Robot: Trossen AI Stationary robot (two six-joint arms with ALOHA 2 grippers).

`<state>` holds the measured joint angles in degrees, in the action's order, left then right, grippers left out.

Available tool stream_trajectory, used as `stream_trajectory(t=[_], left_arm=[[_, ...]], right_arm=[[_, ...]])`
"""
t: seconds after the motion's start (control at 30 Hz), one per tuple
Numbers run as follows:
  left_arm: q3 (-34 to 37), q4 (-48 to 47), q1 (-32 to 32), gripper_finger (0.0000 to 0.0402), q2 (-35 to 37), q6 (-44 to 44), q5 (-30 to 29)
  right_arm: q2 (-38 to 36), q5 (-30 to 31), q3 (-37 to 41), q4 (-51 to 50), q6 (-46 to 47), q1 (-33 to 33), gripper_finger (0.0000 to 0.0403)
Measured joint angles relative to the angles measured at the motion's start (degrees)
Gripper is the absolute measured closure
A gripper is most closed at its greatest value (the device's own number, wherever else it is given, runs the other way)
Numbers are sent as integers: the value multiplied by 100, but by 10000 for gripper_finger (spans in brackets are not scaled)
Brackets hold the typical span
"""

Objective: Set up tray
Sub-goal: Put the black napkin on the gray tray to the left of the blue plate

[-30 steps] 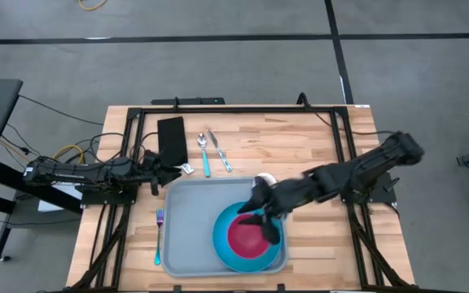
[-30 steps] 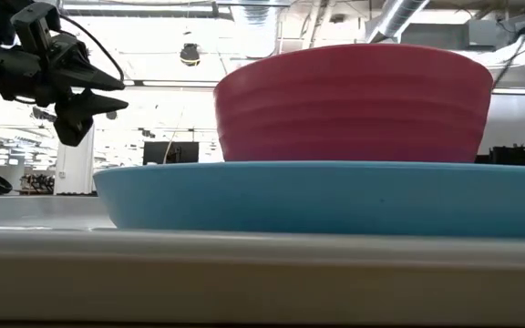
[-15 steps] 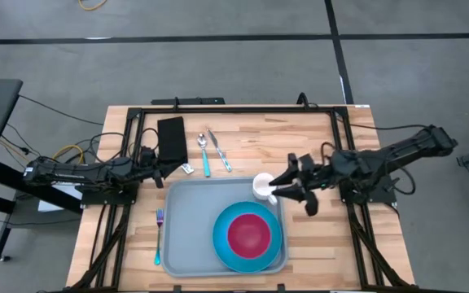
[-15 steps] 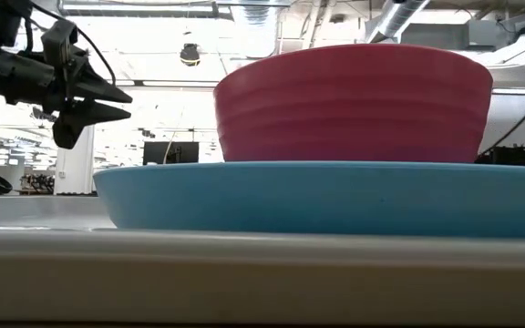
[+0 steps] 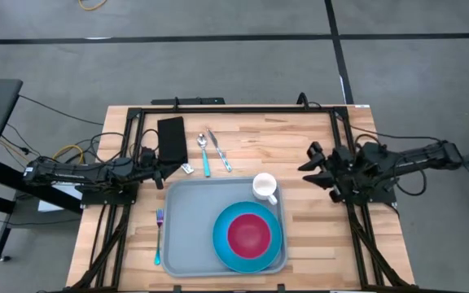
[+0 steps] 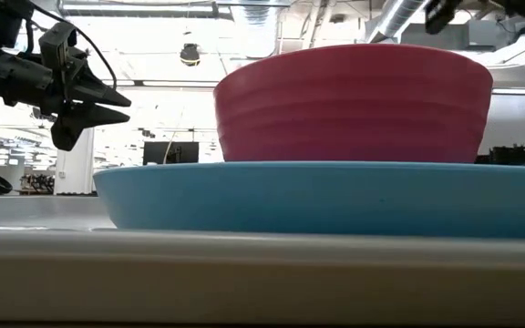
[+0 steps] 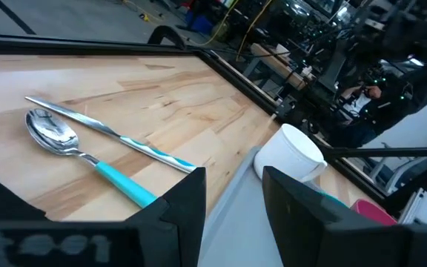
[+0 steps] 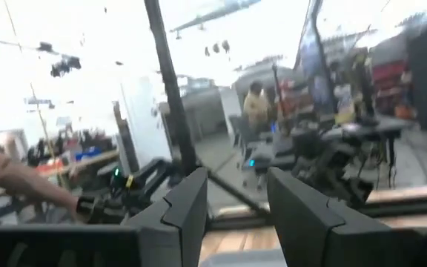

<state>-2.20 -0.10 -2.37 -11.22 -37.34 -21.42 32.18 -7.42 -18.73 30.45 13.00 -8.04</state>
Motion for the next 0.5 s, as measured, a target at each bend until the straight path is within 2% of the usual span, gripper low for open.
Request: stream_trajectory(t=[0.13,0.3,0.5], left_arm=[[0,0,0,279,0,-18,66],[0,4,0,279,0,-46,64],[0,2,0,279,0,-385,64]], right_arm=[[-317,-4,636,887,-40,195,270],[-361,-4,1272,1901,-254,404,268],[-417,-7,1592,1810,-171,635,270]])
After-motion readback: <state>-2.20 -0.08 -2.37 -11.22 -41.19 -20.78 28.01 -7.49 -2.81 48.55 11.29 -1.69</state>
